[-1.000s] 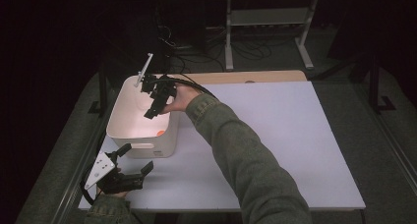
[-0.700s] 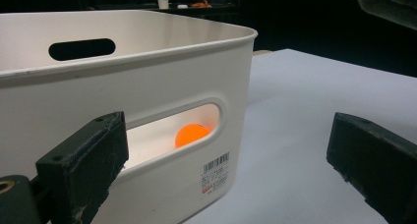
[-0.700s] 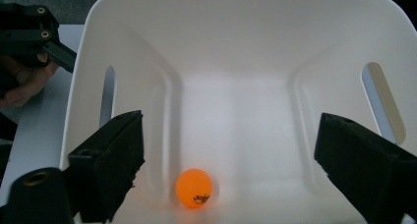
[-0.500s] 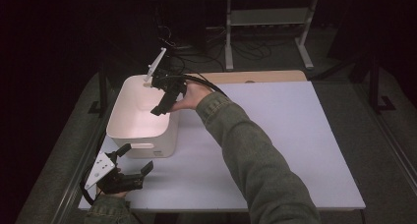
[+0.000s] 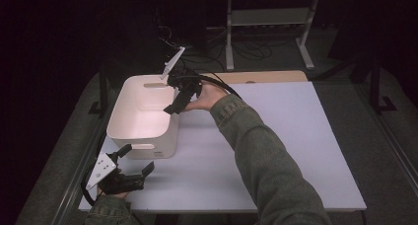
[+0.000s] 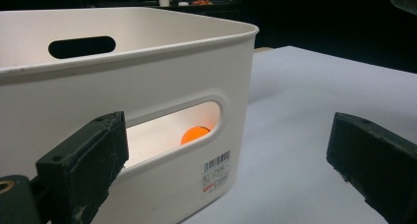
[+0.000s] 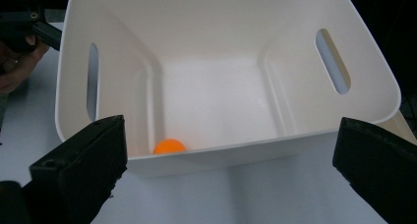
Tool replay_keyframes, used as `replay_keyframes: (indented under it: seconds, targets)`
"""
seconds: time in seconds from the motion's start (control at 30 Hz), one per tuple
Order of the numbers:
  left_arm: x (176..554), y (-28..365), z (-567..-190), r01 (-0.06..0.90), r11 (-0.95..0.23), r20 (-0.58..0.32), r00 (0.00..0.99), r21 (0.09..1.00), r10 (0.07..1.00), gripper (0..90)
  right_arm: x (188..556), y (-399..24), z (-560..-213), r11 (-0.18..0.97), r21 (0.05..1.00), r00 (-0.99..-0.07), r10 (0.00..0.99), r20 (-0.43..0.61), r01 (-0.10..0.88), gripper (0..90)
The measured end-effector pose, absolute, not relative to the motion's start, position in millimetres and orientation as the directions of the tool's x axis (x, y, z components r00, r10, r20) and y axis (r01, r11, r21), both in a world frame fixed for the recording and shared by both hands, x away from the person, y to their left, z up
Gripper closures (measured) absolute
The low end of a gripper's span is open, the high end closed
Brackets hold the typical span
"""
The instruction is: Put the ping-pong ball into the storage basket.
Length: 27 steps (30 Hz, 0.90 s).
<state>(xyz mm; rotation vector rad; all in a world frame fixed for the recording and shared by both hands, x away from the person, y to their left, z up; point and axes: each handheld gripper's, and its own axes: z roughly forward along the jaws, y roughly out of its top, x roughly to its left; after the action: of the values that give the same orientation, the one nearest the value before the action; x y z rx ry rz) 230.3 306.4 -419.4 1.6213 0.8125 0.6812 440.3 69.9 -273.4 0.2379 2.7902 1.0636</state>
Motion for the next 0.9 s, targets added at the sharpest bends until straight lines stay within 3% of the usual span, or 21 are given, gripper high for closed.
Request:
replay_keyframes:
  seconds: [0.9]
  targets:
    - [232, 306, -420, 0.153, -0.125, 0.01, 0.595, 0.98, 0.804, 1.6, 435, 22, -280, 0.693, 0.706, -0.961, 0.268, -0.065, 0.146, 0.0]
